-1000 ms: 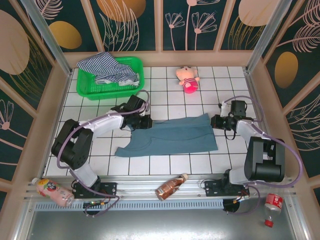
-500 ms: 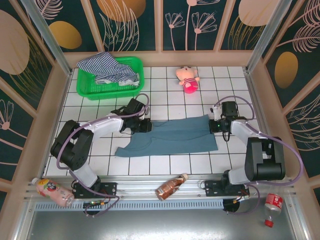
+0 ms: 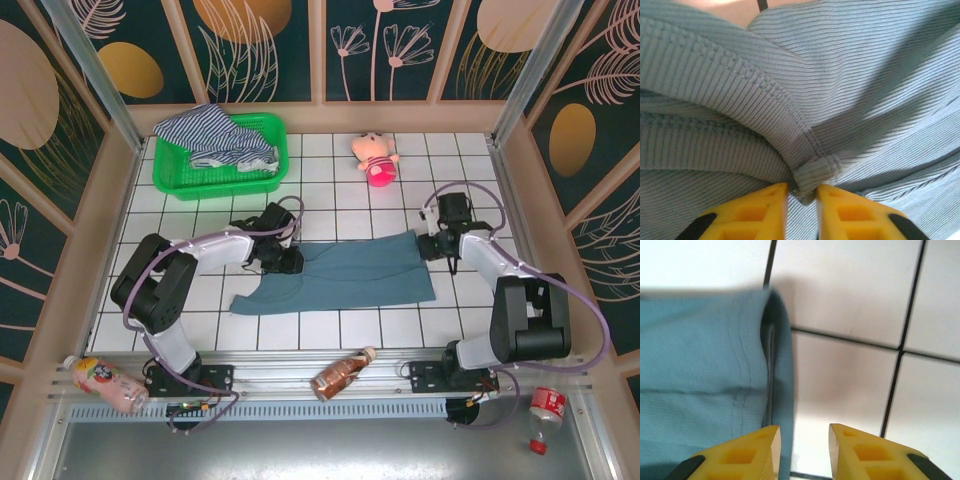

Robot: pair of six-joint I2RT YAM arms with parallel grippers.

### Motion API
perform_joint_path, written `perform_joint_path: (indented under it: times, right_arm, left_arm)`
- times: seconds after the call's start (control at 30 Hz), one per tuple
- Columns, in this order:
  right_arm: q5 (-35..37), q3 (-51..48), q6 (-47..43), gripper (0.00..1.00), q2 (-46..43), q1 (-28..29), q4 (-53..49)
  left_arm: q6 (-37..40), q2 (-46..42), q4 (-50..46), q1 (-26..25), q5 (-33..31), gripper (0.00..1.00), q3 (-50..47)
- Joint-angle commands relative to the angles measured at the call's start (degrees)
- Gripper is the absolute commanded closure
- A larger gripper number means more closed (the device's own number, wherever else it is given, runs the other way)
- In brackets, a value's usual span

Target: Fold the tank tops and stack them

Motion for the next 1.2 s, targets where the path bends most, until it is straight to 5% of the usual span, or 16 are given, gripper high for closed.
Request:
perform_joint_path:
  times: [0.0, 0.2, 0.5, 0.93, 1.17]
  right_arm:
    - [-4.94, 4.04, 2.7, 0.65, -1.94, 0.4, 0.95]
    - [-12.69, 0.09, 6.6, 0.61, 2.02, 3.74, 13.82]
    - [-4.15, -3.67, -1.48, 0.6, 8.68, 6.43, 13.91]
    - [-0.87, -6.94, -3.09, 0.6, 8.98, 6.88, 13.96]
    - [0.04, -7.28, -3.39, 0.6, 8.81, 6.8, 13.64]
  left_arm:
    - [1.6, -1.43, -6.04, -0.27, -1.59, 0.68, 2.44]
    - [0.37, -3.28, -13.15, -0.15, -4.02, 0.55, 9.62]
    - [-2.56, -2.23, -20.9, 5.32, -14.49, 0.47, 17.92]
    - [-4.24, 2.48, -22.76, 10.66, -26.78, 0.46, 19.14]
    - [-1.92, 5.63, -22.21, 11.2, -28.46, 0.56, 18.48]
